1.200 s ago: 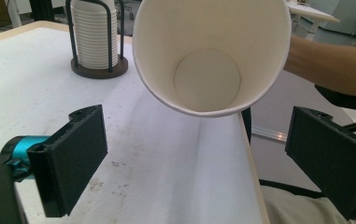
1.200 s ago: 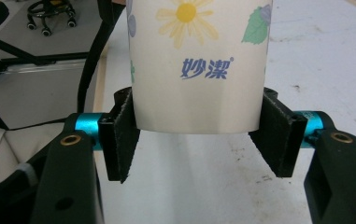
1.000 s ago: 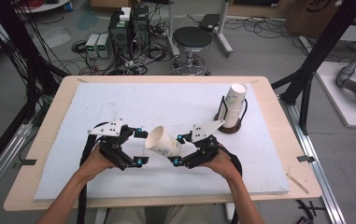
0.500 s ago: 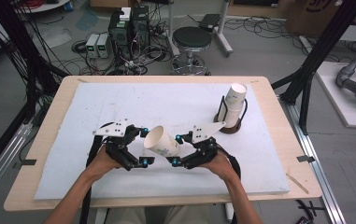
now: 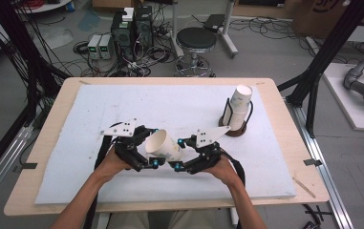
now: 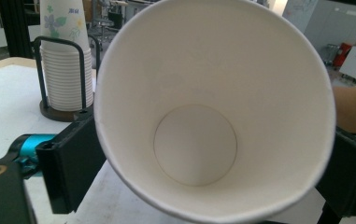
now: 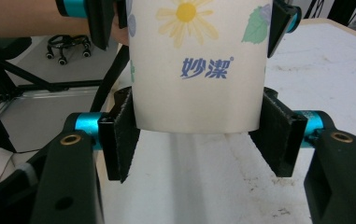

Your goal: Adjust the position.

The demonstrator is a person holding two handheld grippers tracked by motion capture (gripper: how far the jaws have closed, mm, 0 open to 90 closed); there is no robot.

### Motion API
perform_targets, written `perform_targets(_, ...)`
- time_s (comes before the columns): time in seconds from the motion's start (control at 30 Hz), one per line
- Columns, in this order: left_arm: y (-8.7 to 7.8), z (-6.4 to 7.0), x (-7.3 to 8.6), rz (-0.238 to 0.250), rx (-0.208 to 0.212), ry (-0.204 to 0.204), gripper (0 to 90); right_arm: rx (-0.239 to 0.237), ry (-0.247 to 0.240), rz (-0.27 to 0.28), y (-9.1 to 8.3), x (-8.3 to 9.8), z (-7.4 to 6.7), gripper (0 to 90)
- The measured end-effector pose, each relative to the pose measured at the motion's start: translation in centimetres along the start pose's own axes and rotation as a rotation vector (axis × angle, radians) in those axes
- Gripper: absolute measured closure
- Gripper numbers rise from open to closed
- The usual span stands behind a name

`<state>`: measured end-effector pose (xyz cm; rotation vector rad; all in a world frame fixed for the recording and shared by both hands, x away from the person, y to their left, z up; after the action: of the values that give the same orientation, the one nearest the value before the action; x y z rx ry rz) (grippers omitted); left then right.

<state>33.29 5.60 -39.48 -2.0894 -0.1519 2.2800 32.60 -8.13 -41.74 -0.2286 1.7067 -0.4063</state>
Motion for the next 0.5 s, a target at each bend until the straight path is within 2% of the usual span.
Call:
perform_targets(0.37, 0.43, -0.07, 0.05, 0.005, 0.012, -0.009, 12.6, -0.010, -0.005, -0.001, 0.46, 0.12, -0.12, 37.8)
perform_targets(0.5, 0.44, 0.02, -0.08, 0.019, 0.021, -0.006, 18.3, -0.013, -0.010, -0.007, 0.58, 0.20, -0.21, 37.8)
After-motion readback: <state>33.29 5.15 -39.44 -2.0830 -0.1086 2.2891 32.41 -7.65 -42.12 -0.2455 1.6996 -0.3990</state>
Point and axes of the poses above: each handheld gripper's, and its own axes: y roughly forward along the jaws, x roughly out of its underside, z roughly to its right, the point moved 7 cm from there along y, roughly forward along the jaws, and after that the axes turned 5 degrees about y, right-handed, at the moved point
